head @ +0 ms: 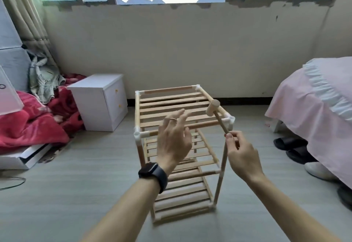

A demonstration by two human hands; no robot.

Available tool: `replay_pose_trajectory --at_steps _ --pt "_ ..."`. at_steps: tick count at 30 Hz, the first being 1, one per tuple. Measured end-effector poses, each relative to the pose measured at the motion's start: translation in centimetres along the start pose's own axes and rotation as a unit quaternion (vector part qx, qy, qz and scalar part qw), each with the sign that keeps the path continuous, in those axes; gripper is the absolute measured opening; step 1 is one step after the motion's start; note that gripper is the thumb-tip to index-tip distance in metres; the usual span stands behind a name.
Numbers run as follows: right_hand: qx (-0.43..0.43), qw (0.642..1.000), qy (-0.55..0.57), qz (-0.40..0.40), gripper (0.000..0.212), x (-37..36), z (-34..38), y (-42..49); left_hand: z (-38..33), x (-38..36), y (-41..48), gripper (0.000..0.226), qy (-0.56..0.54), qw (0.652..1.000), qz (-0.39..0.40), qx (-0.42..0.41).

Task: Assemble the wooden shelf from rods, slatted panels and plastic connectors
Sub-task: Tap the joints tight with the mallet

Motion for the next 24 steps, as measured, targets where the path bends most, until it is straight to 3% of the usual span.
replay_pose_trajectory --at_steps 2,4,8,9,12,15,19,21,24 --pt "0.017 0.999 0.003 0.036 0.02 -0.9 0.7 -0.3 3.0 2.9 -1.7 0.061 0.03 0.993 -0.114 0.027" --pt "0.033 0.996 0.019 0.084 0.019 -2.0 1.7 -0.8 5.8 4.9 -3.5 0.068 0.029 0.978 -0.165 0.124" --pt "0.072 0.972 0.117 0.188 0.015 -4.0 5.0 -2.1 9.7 5.9 -5.6 0.055 -0.153 0.918 -0.048 0.363" --pt "0.089 0.965 0.133 0.209 0.016 -4.4 5.9 -2.4 10.0 6.0 -6.0 0.047 -0.185 0.909 -0.007 0.375" --pt "0.16 0.959 0.068 0.224 0.016 -5.2 7.3 -3.1 10.1 6.0 -7.2 0.039 -0.139 0.94 0.049 0.306" --pt "0.204 0.963 -0.007 0.177 0.015 -5.3 8.4 -3.3 10.3 5.9 -7.5 0.04 -0.12 0.95 0.061 0.281" --pt "0.245 0.965 0.039 0.085 0.015 -4.7 10.1 -2.9 11.1 5.7 -7.5 0.031 -0.112 0.954 0.079 0.267" --pt "0.275 0.959 0.007 0.067 0.018 -4.8 10.4 -2.7 11.4 5.7 -7.5 0.025 -0.113 0.955 0.081 0.264" --pt "0.283 0.938 -0.098 0.172 0.023 -5.4 10.3 -2.4 11.4 5.7 -7.4 0.022 -0.119 0.953 0.073 0.268"
Point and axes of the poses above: each hand's wrist, its own y-axis towards the middle knuckle, its own x-axis out of the back of the hand, z = x × y, the point moved 1 cm from there along y, towards the middle knuckle, and after that the axes turned 6 degrees about -y, right-handed, at the moved point
